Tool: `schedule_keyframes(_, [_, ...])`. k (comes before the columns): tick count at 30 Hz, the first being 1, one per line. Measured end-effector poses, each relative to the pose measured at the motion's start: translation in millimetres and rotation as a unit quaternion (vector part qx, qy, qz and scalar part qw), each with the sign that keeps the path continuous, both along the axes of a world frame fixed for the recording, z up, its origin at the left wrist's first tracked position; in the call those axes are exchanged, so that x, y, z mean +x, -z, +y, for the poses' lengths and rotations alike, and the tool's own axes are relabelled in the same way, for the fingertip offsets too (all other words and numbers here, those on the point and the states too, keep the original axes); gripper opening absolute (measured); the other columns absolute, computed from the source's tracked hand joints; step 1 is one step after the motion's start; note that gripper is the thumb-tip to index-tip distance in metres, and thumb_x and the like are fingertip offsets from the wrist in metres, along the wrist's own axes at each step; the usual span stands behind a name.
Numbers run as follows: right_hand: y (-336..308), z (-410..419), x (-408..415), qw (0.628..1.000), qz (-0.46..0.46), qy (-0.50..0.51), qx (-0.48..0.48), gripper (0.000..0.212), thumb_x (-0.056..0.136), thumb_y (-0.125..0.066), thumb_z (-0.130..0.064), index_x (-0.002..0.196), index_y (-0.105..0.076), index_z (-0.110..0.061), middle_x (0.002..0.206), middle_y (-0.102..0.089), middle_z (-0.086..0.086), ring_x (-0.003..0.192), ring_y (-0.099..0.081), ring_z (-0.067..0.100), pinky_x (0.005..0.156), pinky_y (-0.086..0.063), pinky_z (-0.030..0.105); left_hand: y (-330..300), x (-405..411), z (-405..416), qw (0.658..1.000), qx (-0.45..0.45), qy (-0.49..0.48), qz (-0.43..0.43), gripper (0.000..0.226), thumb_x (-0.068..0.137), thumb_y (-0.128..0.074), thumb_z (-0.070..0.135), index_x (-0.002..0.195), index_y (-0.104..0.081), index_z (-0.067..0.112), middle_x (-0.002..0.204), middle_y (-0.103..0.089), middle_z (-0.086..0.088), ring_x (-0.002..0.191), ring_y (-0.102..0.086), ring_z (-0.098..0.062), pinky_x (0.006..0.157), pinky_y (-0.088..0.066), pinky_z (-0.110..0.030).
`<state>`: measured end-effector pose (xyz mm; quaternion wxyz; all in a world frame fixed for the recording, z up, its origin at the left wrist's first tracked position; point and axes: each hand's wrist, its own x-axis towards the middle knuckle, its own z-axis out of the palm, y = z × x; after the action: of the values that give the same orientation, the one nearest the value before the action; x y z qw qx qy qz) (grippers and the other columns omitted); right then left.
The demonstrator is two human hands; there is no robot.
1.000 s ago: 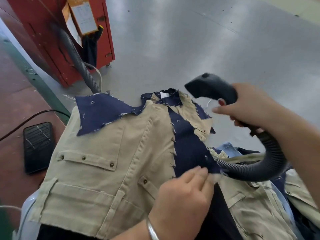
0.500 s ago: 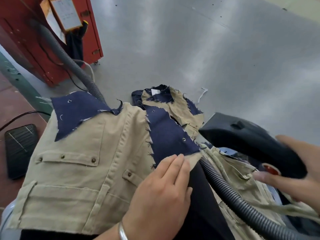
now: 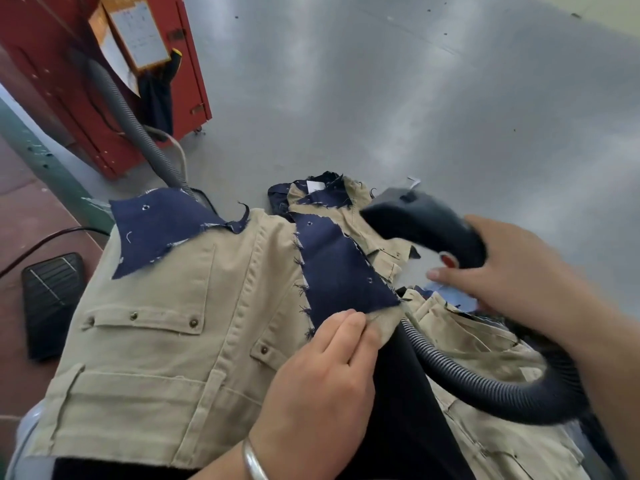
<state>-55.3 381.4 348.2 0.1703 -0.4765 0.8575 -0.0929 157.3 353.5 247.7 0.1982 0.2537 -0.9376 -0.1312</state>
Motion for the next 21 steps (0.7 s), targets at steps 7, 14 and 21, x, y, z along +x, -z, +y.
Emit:
schedule_keyframes(7, [-27, 60, -6, 0.999, -0.029, -0.02, 0.038, 0.045, 0.054, -0.068, -0.072, 0.089, -0.057, -0.046, 0.059, -0.064, -0.016, 0.044, -0.059, 0.005, 0.043, -0.048, 0.035, 2, -10, -10, 1.0, -0.008, -0.022, 0.016, 0.037, 0.076, -0.072, 0.0, 0.112, -0.068, 0.0, 0.112, -0.065, -0.009, 0.108, -0.062, -0.022, 0.091, -0.051, -0.03])
schedule_keyframes(14, [-3, 53, 6, 0.992, -0.071, -0.031, 0.097, 0.029, 0.067, -0.079, -0.049, 0.086, -0.058, -0.043, 0.067, -0.065, -0.026, 0.047, -0.061, -0.001, 0.046, -0.047, 0.018, -6, -6, -8, 0.999, -0.023, -0.039, 0.004, 0.027, 0.079, -0.065, 0.007, 0.106, -0.07, 0.004, 0.1, -0.066, -0.006, 0.095, -0.062, -0.022, 0.091, -0.045, -0.028])
schedule_keyframes(21, [7, 23, -15, 0.995, -0.096, 0.008, 0.013, 0.03, 0.074, -0.083, -0.037, 0.087, -0.058, -0.026, 0.054, -0.06, -0.002, 0.035, -0.057, 0.009, 0.036, -0.041, 0.02, -10, -3, -4, 0.999, -0.012, -0.039, -0.001, 0.03, 0.082, -0.061, 0.014, 0.11, -0.069, 0.005, 0.106, -0.065, -0.006, 0.1, -0.062, -0.021, 0.094, -0.042, -0.027])
